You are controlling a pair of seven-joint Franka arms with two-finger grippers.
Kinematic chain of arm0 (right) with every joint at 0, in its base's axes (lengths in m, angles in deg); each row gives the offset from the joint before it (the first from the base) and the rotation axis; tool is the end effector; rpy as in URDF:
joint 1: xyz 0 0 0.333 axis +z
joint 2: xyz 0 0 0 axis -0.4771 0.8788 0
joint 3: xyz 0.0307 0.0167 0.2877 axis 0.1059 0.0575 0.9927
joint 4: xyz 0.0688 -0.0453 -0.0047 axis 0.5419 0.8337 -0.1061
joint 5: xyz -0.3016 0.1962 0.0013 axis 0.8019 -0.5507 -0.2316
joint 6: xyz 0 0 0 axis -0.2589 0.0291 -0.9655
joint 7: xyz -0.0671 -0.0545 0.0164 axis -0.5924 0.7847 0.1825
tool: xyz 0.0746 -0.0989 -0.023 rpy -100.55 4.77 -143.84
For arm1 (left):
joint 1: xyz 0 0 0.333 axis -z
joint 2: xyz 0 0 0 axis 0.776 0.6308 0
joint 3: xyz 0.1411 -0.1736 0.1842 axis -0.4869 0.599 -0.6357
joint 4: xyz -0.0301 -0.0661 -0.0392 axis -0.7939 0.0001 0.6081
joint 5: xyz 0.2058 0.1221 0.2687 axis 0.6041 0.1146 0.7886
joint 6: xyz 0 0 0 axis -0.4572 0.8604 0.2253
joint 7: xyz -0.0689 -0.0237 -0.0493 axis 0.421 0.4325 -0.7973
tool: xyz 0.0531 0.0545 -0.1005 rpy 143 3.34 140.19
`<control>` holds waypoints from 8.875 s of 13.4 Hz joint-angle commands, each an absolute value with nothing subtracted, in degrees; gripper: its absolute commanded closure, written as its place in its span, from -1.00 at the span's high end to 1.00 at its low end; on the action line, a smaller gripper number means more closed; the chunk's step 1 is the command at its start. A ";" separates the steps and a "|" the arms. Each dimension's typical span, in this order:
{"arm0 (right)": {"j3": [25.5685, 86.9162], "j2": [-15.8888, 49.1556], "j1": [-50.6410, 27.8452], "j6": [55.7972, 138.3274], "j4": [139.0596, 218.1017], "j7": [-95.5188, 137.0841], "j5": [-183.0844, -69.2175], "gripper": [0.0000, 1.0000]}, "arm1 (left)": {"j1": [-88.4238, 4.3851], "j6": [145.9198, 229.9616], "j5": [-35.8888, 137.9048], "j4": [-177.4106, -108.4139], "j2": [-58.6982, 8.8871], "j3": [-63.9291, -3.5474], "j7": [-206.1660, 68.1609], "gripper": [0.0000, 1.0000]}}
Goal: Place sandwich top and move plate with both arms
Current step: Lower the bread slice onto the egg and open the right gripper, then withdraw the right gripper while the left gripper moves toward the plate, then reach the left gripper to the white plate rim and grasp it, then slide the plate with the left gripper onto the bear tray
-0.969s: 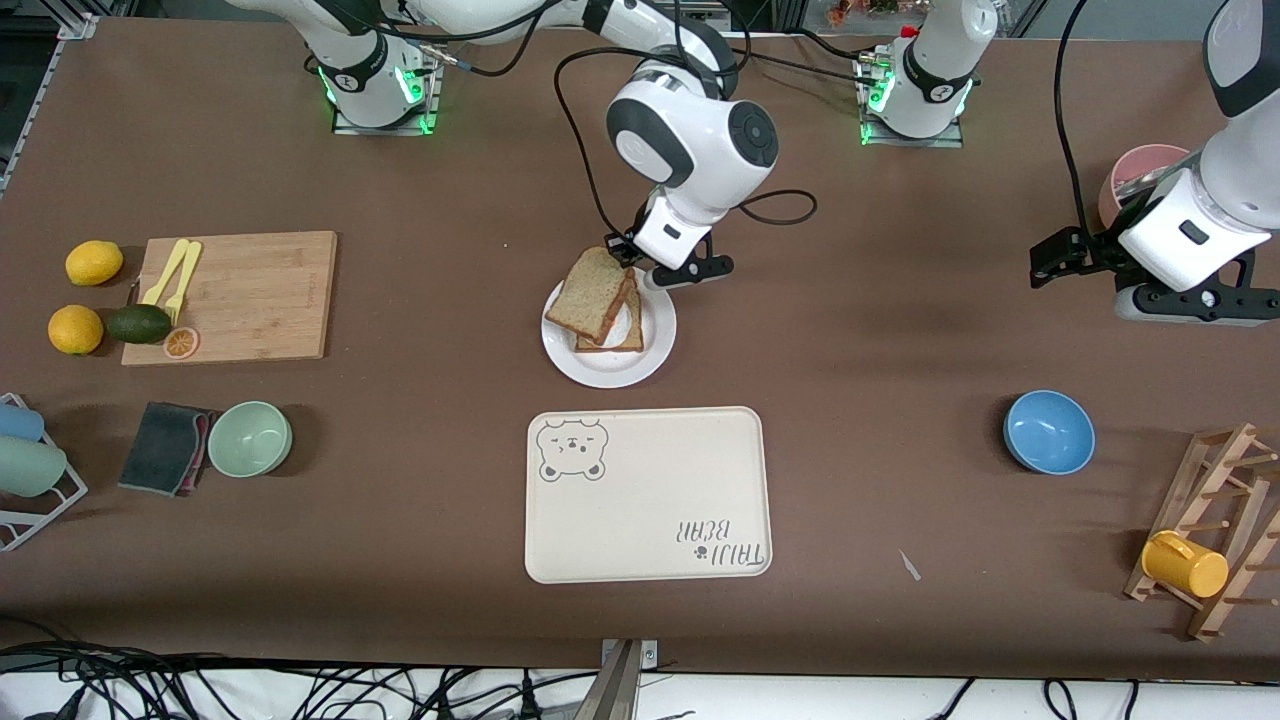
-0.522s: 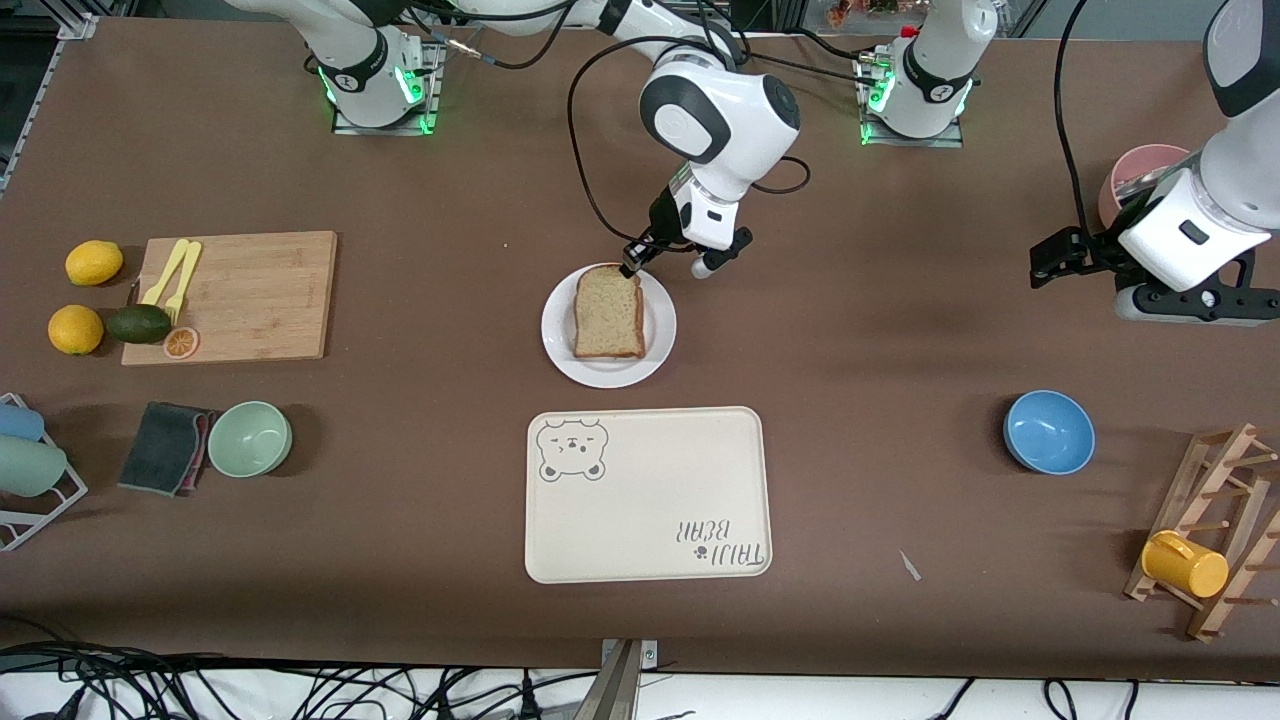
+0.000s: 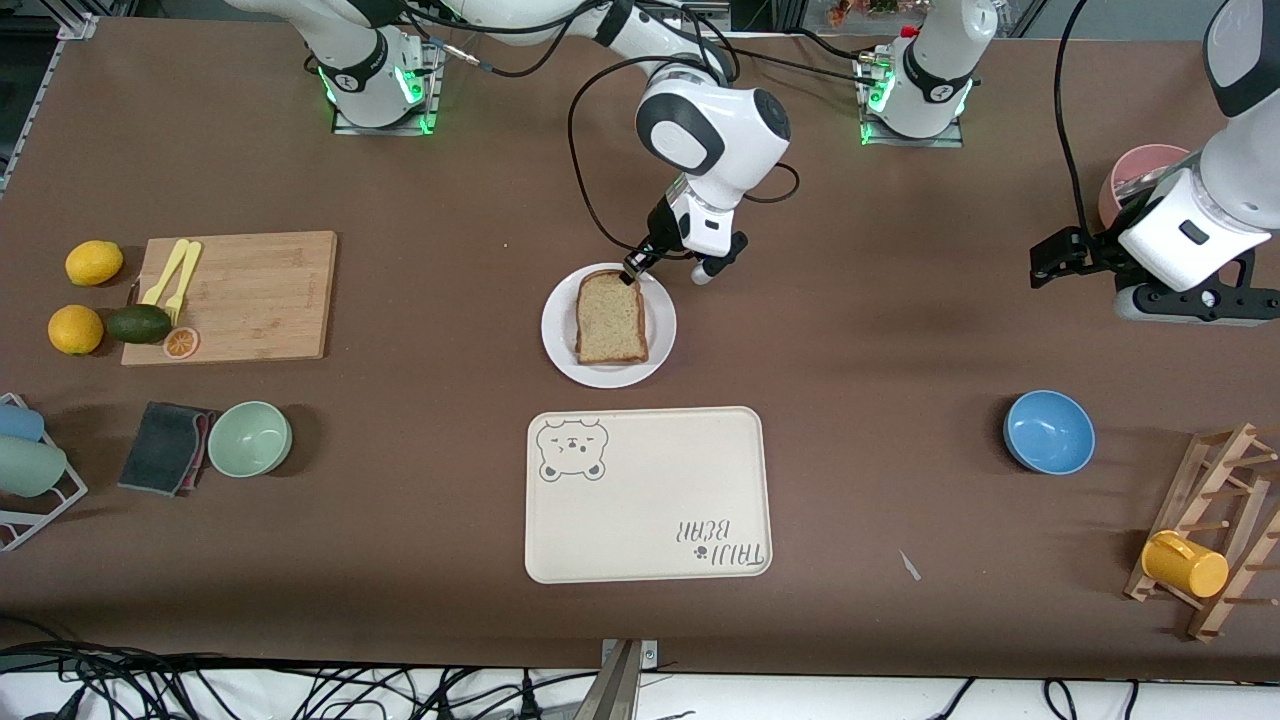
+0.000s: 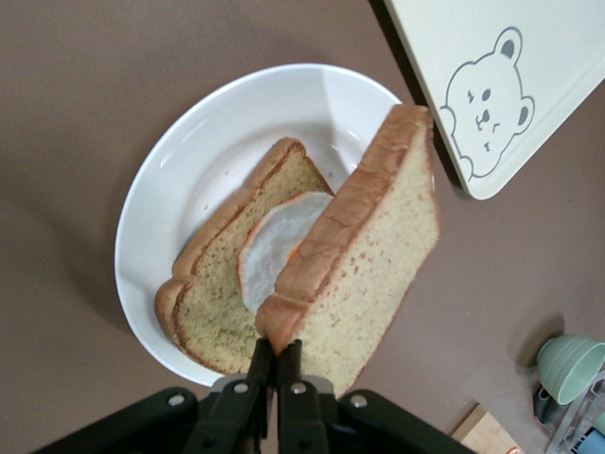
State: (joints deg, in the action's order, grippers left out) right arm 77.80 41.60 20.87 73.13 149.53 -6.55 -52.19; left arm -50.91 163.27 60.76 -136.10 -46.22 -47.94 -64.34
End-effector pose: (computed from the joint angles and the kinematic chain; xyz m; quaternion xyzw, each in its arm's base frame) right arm 0.3742 0.5401 0.2393 0.8677 0.4034 -0.0132 0.2902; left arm 0.5377 -0.0351 0.5219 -0.9989 0.0199 0.0415 0.0061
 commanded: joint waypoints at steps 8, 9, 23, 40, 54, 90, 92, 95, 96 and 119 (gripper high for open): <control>77.95 39.32 20.46 70.91 148.65 -8.51 -55.80 0.77 | -51.16 162.80 59.65 -135.31 -46.13 -47.76 -64.66 1.00; 77.78 38.62 20.37 70.91 148.55 -8.59 -57.12 1.00 | -51.16 162.80 59.65 -135.31 -46.05 -47.76 -64.66 1.00; 73.31 22.44 -9.42 69.60 148.91 -11.32 -83.86 1.00 | -51.16 162.80 59.65 -135.40 -46.13 -47.76 -64.49 1.00; 63.27 2.86 -21.99 67.83 159.26 -3.15 -90.98 1.00 | -45.36 163.48 35.89 -135.22 -32.44 -47.32 -64.49 1.00; 63.63 -7.98 -25.16 74.78 175.01 0.02 -91.06 1.00 | -35.61 182.56 -1.68 -138.29 -11.07 -46.88 -38.93 0.70; 57.65 -6.92 -25.60 69.07 170.35 4.59 -89.83 1.00 | -28.04 191.98 -20.86 -144.98 -4.38 -46.88 -11.84 -1.00; 57.47 -7.09 -25.60 68.98 170.09 4.59 -89.92 1.00 | -28.13 191.98 -20.77 -144.72 -4.56 -46.88 -12.01 -1.00; 57.38 -7.27 -25.60 68.46 170.00 4.59 -90.01 1.00 | -28.65 191.54 -20.60 -144.27 -5.26 -46.88 -13.07 -1.00; 57.47 -7.27 -25.60 68.45 170.00 4.59 -90.01 1.00 | -28.83 191.28 -20.60 -144.19 -5.70 -46.88 -13.33 -1.00; 55.63 -7.53 -25.51 65.38 167.80 4.59 -90.62 1.00 | -38.24 189.60 -19.63 -116.26 5.88 -51.18 -32.75 -1.00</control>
State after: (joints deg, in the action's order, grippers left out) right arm 55.95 -6.75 -25.21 66.67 168.24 3.53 -90.19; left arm -38.78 190.35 -18.54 -122.80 1.64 -50.77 -30.79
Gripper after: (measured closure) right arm 0.000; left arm 0.956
